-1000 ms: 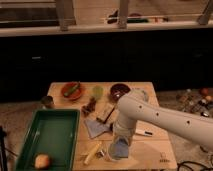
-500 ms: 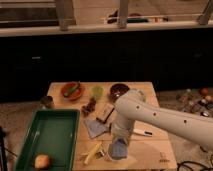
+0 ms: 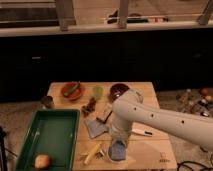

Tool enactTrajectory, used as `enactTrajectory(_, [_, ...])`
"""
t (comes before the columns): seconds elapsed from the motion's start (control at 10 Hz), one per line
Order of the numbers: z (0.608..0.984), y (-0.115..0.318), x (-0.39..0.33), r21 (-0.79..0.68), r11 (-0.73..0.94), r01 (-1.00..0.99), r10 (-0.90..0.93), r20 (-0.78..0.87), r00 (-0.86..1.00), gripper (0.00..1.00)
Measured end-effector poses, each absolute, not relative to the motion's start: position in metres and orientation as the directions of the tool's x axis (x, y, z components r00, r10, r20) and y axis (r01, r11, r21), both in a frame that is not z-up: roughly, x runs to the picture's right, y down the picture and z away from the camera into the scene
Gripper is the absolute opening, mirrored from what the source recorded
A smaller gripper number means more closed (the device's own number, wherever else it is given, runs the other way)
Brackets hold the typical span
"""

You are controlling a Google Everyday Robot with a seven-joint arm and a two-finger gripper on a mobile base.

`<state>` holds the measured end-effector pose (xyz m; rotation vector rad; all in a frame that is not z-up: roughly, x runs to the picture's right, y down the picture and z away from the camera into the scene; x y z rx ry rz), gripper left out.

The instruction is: Place sponge in paper cup

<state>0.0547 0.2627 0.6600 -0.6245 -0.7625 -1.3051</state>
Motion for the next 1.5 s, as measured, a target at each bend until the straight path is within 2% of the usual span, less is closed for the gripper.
enactTrajectory(0.3, [0.6514, 0.2673, 0.0507, 0.013, 0.177, 0.984, -0.609, 0.787, 0.099, 0.64])
enactTrajectory(0.5, [0.6489, 0.2689, 0.051, 0.012, 0.186, 0.982, -0.608, 0.787, 0.106, 0.78])
enactTrajectory(1.5, [0.6541, 0.2625, 0.0526, -0.007, 0.192, 0.981, -0.601, 0.79, 0.124, 0.8])
